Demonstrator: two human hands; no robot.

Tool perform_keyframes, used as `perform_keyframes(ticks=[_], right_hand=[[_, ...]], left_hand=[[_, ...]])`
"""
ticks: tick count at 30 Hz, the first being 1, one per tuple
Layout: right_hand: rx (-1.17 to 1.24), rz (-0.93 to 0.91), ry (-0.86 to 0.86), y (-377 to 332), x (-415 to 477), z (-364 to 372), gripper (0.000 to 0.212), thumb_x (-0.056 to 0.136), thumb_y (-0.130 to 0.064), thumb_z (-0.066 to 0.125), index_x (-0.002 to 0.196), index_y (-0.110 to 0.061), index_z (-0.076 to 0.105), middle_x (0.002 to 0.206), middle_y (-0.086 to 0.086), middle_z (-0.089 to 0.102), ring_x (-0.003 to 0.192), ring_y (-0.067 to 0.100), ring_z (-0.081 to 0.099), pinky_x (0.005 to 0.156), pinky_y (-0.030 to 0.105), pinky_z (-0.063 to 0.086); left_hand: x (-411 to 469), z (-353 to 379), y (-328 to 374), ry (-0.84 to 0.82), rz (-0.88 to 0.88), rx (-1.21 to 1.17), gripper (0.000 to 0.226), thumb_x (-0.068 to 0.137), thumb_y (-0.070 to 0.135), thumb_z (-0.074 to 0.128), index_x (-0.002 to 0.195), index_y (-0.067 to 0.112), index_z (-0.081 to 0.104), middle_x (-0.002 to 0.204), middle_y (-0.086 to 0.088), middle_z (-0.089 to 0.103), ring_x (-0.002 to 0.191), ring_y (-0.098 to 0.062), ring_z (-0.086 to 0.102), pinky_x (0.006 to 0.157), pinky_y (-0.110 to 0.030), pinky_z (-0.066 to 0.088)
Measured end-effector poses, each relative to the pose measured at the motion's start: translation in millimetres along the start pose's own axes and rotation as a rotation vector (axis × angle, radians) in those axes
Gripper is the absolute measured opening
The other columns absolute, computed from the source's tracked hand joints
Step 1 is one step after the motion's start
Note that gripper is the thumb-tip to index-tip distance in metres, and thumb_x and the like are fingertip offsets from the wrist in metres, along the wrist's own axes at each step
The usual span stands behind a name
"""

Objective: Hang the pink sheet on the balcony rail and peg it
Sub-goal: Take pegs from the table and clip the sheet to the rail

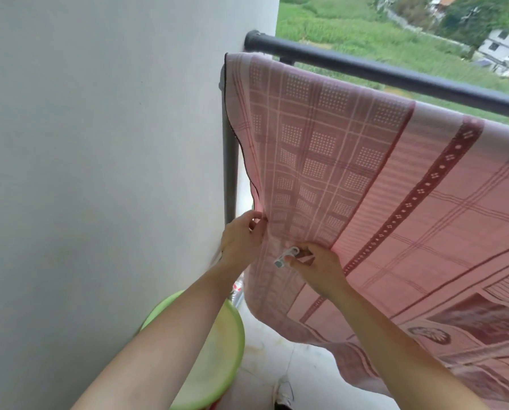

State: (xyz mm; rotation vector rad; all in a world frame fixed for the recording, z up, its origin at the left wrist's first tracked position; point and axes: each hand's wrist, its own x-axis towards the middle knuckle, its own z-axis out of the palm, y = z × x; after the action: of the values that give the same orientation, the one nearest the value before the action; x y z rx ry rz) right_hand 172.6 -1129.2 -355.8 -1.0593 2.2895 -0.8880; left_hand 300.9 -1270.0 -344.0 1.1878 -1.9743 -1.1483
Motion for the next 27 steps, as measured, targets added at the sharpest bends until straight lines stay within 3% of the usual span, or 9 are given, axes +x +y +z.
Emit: perform_keyframes(ticks=[3,8,12,15,18,20,22,25,27], right_hand=[[0.015,0.001,0.001,1,-3,-3,0.019,0.080,-0.041,0.077,0.095,-0.035,0.068,0.088,-0.019,0.069,0.084,-0.004,0.063,0.080,0.021,0.049],[-0.019,-0.034,-0.060,-1,-9,2,0.017,0.082,-0.041,0.075,0.096,-0.038,0.065,0.086,-0.025,0.065,0.081,-0.012,0.058,0.069,0.005,0.039],[-0.038,-0.056,-0.075,-9,-8,14,0.021,0.082,-0.042,0.075,0.100,-0.032,0.069,0.087,-0.022,0.065,0.081,-0.006,0.060,0.078,0.014,0.047],[-0.033,-0.082,-0.080,-16,-8,20,0.015,0.081,-0.042,0.076,0.094,-0.038,0.068,0.084,-0.027,0.064,0.080,-0.009,0.060,0.082,0.015,0.047],[-0.027,-0.102,-0.089,-21,-9,19,0.020,0.080,-0.041,0.077,0.098,-0.033,0.072,0.086,-0.025,0.067,0.080,-0.014,0.059,0.075,0.008,0.044],[-0.029,-0.129,-0.094,-25,-8,15,0.032,0.080,-0.043,0.077,0.108,-0.026,0.072,0.095,-0.019,0.068,0.084,-0.010,0.060,0.078,0.009,0.045],[-0.008,-0.139,-0.105,-33,-9,9,0.032,0.082,-0.044,0.075,0.109,-0.029,0.069,0.097,-0.019,0.068,0.085,-0.007,0.060,0.078,0.013,0.046],[0.037,-0.164,-0.080,-49,-13,2,0.017,0.084,-0.045,0.073,0.096,-0.036,0.065,0.089,-0.018,0.067,0.079,-0.001,0.063,0.073,0.019,0.049],[0.052,-0.199,-0.055,-63,-18,-1,0.013,0.086,-0.045,0.070,0.093,-0.036,0.065,0.086,-0.016,0.068,0.078,0.000,0.064,0.071,0.021,0.052]], left_hand=[[-5,4,-10,0.056,0.005,0.066,0.016,0.093,0.035,0.056,0.090,0.029,0.070,0.080,0.012,0.066,0.073,-0.010,0.063,0.061,-0.015,0.039],[-4,-14,-39,0.111,-0.081,0.205,0.024,0.097,0.039,0.054,0.096,0.023,0.072,0.090,0.005,0.067,0.081,-0.015,0.059,0.064,-0.024,0.035],[-2,-30,-50,0.074,-0.111,0.285,0.024,0.096,0.040,0.054,0.100,0.025,0.072,0.097,0.004,0.068,0.087,-0.018,0.060,0.071,-0.027,0.039],[-7,-37,-64,-0.027,-0.201,0.302,0.023,0.094,0.039,0.059,0.100,0.022,0.073,0.099,0.003,0.067,0.085,-0.016,0.058,0.071,-0.027,0.042],[-7,-45,-72,-0.086,-0.214,0.163,0.013,0.089,0.020,0.064,0.101,0.015,0.068,0.108,-0.003,0.063,0.095,-0.019,0.060,0.079,-0.031,0.047],[4,-55,-60,0.002,-0.277,-0.079,0.019,0.087,0.008,0.055,0.104,0.013,0.058,0.102,-0.004,0.058,0.096,-0.021,0.055,0.080,-0.033,0.046],[26,-70,-31,0.081,-0.325,-0.395,0.017,0.091,0.012,0.048,0.105,0.014,0.056,0.098,-0.002,0.058,0.093,-0.018,0.053,0.080,-0.033,0.041],[52,-93,23,-0.117,-0.235,-0.632,0.026,0.093,0.033,0.044,0.110,0.026,0.063,0.116,0.012,0.065,0.112,-0.004,0.055,0.094,-0.039,0.036],[59,-101,46,-0.318,-0.130,-0.665,0.039,0.098,0.030,0.035,0.091,0.025,0.073,0.099,0.009,0.072,0.097,-0.003,0.063,0.088,-0.034,0.043]])
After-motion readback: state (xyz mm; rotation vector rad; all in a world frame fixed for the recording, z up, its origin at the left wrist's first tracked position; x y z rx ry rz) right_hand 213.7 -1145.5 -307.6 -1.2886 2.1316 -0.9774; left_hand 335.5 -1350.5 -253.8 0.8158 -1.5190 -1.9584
